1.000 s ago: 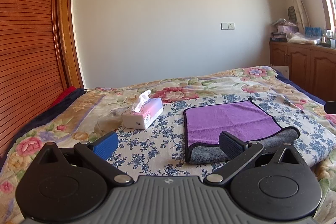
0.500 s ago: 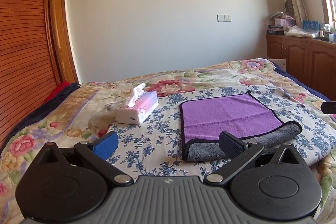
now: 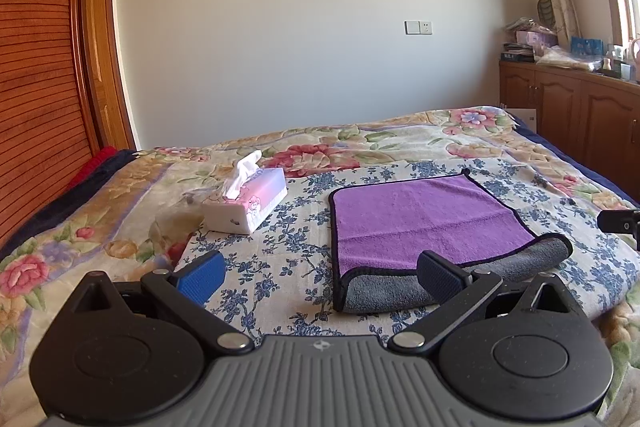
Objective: Fold towel
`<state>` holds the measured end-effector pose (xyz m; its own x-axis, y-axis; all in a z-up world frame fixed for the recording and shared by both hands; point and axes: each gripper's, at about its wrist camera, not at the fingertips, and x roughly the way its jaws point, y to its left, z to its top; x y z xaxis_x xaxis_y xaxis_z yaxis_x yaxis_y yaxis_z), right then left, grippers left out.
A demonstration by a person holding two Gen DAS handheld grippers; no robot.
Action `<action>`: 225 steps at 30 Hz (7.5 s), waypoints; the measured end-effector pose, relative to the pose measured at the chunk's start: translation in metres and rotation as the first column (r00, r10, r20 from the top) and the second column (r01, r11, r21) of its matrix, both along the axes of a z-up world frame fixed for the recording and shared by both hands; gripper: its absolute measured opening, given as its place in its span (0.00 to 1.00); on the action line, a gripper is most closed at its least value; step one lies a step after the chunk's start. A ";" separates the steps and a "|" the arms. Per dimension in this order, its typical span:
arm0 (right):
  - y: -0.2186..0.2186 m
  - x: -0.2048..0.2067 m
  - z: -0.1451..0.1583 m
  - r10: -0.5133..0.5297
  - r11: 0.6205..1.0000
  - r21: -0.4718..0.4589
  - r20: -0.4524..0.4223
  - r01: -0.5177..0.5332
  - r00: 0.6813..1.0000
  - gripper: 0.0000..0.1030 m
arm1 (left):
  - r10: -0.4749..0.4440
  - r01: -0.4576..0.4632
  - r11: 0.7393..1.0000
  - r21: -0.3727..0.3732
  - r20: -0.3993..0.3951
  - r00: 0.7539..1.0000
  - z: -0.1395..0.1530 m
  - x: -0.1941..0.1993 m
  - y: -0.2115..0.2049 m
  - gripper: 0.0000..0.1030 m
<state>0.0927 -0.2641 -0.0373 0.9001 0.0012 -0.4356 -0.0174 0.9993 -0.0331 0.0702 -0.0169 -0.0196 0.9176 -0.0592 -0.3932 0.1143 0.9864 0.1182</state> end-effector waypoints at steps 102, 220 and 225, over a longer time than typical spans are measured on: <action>-0.026 0.107 -0.053 0.163 0.975 0.200 -0.344 -0.097 0.925 0.40 | -0.190 0.156 0.980 -0.126 -0.327 0.926 -0.077 0.134 -0.005 0.45; -0.033 0.176 -0.022 0.212 0.969 0.148 -0.082 -0.198 0.974 0.04 | -0.156 0.128 0.979 -0.158 -0.178 0.972 -0.045 0.191 -0.015 0.05; -0.033 0.178 -0.022 0.216 0.969 0.141 -0.078 -0.204 0.973 0.04 | -0.151 0.123 0.979 -0.160 -0.176 0.973 -0.044 0.199 -0.015 0.05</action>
<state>0.2709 -0.2969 -0.0596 0.8299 0.2482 -0.4997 -0.2238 0.9685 0.1094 0.2688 -0.0319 -0.0634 0.8081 -0.2495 -0.5336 0.2561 0.9646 -0.0633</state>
